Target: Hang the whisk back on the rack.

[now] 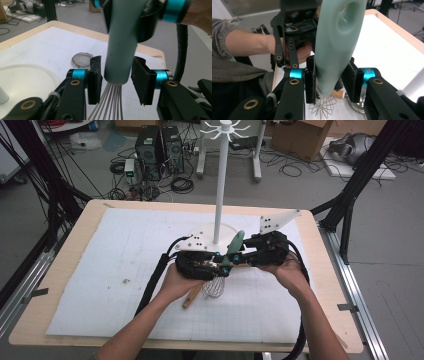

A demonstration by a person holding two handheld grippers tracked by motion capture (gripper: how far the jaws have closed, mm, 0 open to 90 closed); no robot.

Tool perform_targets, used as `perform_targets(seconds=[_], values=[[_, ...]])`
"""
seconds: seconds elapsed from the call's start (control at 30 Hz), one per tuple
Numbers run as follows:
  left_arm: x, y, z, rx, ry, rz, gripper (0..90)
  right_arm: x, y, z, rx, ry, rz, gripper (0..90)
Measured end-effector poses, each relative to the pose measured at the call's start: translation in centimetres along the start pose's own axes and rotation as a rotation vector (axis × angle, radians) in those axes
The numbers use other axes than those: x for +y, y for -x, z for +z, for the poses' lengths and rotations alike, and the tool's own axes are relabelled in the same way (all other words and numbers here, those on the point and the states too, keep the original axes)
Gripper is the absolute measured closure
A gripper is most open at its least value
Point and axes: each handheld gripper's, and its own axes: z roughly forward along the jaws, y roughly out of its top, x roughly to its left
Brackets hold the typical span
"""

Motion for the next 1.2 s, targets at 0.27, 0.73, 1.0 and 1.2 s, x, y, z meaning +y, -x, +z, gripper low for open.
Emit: perform_targets(seconds=[0.27, 0.73, 1.0, 1.2], values=[[0.0, 0.1, -0.3, 0.041, -0.009, 0.014, 68.0, 0.7, -0.4, 0.9, -0.021, 0.002, -0.017, 63.8], [0.0, 0.1, -0.5, 0.068, 0.045, -0.028, 62.3, 0.3, -0.7, 2.5, -0.085, 0.012, 0.01, 68.2], [-0.4, -0.4, -1.4, -0.042, 0.044, -0.02, 62.4, 0.3, -0.2, 2.8, 0.046, 0.039, -0.01, 68.3], [-0.2, 0.0, -1.6, 0.045, 0.067, -0.026, 68.6, 0.6, -0.8, 2.9, -0.03, 0.061, -0.01, 65.9]])
